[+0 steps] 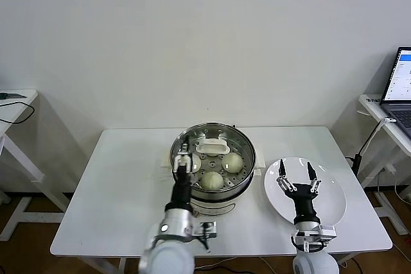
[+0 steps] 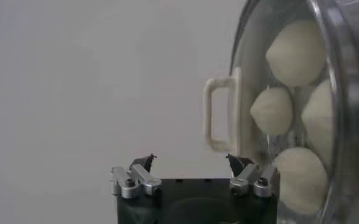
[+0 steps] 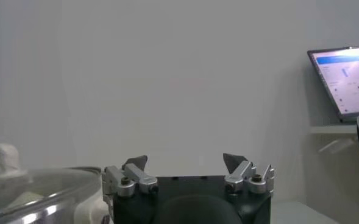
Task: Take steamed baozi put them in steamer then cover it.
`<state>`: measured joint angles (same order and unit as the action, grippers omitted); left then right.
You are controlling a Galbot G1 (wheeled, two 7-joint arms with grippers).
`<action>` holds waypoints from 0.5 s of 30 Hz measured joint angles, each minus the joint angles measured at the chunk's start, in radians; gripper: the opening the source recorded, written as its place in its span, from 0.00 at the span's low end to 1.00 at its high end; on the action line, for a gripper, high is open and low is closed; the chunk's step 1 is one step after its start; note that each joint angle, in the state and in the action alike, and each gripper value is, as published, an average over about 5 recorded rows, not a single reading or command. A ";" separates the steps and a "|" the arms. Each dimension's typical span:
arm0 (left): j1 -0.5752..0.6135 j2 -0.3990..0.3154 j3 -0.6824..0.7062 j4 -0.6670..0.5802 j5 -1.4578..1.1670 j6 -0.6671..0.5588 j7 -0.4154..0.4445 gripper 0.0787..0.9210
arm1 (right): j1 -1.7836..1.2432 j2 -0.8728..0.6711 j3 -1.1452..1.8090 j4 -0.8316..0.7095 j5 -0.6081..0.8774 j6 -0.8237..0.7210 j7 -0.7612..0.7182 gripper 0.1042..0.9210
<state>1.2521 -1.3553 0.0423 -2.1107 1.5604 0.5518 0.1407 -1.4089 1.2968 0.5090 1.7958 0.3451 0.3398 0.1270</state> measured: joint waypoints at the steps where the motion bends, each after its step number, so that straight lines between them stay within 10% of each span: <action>1: 0.018 0.009 -0.018 -0.022 -0.028 -0.010 -0.019 0.88 | 0.001 -0.001 0.001 0.000 0.000 -0.001 0.000 0.88; 15: 0.200 0.017 -0.479 -0.106 -0.771 -0.347 -0.199 0.88 | 0.003 -0.016 0.026 0.045 0.000 -0.064 -0.021 0.88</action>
<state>1.4522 -1.3382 -0.4366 -2.2166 0.7895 0.2048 -0.0587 -1.4056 1.2809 0.5355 1.8406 0.3450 0.2761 0.1063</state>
